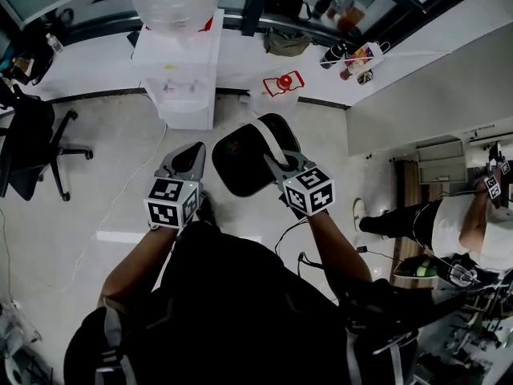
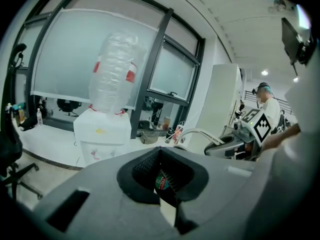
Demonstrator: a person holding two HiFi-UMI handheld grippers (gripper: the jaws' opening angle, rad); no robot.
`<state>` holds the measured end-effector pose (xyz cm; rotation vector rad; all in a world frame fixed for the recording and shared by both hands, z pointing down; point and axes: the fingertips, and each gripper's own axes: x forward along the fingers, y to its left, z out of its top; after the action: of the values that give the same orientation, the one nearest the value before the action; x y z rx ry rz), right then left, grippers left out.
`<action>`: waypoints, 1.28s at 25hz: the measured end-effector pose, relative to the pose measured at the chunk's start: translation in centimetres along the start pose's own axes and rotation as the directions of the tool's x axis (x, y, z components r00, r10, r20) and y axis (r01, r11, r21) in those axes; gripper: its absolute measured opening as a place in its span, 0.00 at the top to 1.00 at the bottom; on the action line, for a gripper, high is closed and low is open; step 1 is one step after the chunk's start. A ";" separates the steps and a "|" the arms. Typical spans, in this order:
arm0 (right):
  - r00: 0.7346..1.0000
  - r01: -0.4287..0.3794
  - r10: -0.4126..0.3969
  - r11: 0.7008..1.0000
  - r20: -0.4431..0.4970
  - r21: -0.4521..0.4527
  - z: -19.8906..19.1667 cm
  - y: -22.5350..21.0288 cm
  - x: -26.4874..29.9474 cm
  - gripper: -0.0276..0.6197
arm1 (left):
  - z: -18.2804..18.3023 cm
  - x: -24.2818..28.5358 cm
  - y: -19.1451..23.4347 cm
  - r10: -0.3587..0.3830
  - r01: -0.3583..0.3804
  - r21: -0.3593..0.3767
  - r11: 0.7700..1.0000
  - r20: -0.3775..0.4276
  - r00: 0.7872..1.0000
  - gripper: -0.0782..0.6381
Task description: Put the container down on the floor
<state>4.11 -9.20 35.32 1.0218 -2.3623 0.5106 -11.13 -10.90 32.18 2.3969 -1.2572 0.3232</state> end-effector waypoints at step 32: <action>0.929 -0.358 0.277 0.840 -0.246 -0.408 -3.7 -14.1 20.5 0.95 | -6.0 20.5 7.2 0.086 -0.092 -0.033 0.995 -0.135 0.987 0.88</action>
<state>3.83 -27.82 52.21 0.3567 -2.3379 0.1440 -5.56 -26.75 47.26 2.2506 -1.2994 0.4733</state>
